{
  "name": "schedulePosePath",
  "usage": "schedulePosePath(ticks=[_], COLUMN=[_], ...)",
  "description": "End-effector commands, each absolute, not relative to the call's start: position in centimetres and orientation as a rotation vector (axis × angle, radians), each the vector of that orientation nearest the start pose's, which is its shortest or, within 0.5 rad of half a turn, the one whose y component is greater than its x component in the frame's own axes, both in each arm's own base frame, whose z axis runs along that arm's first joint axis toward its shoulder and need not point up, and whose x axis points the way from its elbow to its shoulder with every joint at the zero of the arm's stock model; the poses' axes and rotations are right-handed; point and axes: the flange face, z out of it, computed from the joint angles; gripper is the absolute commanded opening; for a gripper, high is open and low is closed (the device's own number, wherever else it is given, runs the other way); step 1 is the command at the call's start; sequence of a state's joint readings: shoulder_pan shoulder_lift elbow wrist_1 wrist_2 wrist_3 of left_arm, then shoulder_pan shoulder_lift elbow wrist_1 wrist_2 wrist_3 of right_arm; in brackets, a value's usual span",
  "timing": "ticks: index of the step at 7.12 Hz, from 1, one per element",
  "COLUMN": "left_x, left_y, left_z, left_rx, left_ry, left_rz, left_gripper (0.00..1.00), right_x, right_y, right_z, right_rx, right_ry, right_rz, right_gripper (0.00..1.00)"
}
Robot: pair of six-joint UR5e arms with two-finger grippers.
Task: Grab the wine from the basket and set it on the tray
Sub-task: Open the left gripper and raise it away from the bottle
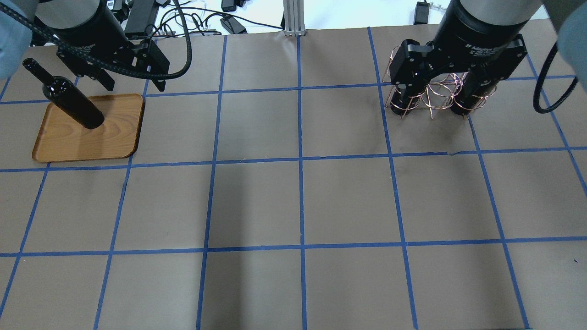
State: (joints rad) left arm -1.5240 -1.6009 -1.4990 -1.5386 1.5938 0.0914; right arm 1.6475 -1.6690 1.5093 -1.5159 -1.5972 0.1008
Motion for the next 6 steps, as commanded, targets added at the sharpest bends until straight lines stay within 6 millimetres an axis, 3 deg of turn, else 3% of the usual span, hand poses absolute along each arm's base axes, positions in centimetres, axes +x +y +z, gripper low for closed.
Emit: schedulePosePath(ticks=[1, 6], left_x=[-10.8, -10.8], left_y=[-50.6, -49.1], left_z=[51.3, 52.3], left_rx=[0.025, 0.022], left_ry=[3.112, 3.109], left_rz=[-0.115, -0.100], left_gripper=[1.00, 1.00], right_x=[16.5, 16.6], right_y=[-44.4, -44.4], right_z=[55.9, 55.9], right_rx=[0.041, 0.041], right_ry=[3.154, 3.150], right_rz=[-0.168, -0.169], right_gripper=[1.00, 1.00])
